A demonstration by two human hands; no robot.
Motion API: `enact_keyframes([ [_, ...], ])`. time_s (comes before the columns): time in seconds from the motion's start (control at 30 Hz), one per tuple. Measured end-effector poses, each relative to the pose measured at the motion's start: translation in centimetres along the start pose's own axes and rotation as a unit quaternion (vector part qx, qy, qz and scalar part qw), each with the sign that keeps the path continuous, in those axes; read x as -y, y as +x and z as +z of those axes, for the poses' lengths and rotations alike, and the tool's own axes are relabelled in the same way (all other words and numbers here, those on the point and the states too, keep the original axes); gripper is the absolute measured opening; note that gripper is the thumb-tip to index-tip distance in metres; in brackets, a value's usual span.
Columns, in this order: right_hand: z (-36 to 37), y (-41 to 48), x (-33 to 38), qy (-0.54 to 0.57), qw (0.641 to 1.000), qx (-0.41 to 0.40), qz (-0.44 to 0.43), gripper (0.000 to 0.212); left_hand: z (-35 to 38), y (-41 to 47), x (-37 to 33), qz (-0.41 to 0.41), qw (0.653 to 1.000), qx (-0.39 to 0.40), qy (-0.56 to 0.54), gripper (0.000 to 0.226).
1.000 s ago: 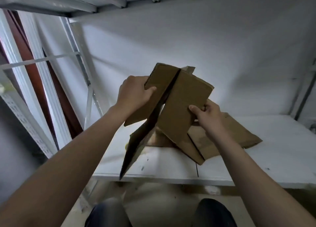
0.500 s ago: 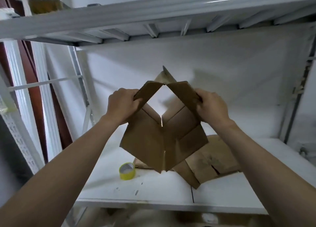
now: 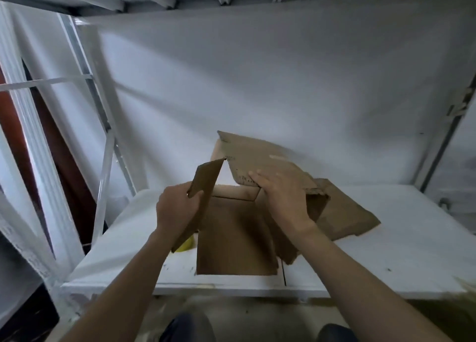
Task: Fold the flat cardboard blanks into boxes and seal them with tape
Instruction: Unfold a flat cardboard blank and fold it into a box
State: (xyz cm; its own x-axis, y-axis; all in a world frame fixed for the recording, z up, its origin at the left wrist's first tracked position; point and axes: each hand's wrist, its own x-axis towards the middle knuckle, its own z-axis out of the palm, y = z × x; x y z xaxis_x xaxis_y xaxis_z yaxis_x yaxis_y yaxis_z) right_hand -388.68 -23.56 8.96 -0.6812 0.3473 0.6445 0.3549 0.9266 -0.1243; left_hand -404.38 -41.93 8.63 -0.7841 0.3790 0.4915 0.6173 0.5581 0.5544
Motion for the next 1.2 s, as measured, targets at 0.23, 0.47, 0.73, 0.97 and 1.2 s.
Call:
enact_keyframes([
  [0.23,3.7,-2.2,0.1,0.036,0.995,0.090,-0.029,0.060,0.7,-1.3,4.6,-0.064,0.998,-0.027,0.014,0.021],
  [0.47,2.9,-4.3,-1.1,0.065,0.987,0.133,0.057,0.057,1.5,-2.5,5.7,-0.099,0.994,-0.040,-0.001,0.021],
  [0.73,3.1,-4.0,-2.5,0.085,0.993,0.069,0.041,0.042,1.6,-2.3,7.0,-0.097,0.994,-0.043,-0.015,0.020],
  [0.97,0.2,1.5,-2.5,0.131,0.990,0.004,0.049,0.028,1.9,-3.3,6.4,-0.090,0.996,0.007,0.006,0.019],
  [1.2,-1.4,6.4,-0.2,0.128,0.991,0.030,0.038,0.024,3.2,-3.7,5.4,-0.099,0.989,0.078,-0.084,0.059],
])
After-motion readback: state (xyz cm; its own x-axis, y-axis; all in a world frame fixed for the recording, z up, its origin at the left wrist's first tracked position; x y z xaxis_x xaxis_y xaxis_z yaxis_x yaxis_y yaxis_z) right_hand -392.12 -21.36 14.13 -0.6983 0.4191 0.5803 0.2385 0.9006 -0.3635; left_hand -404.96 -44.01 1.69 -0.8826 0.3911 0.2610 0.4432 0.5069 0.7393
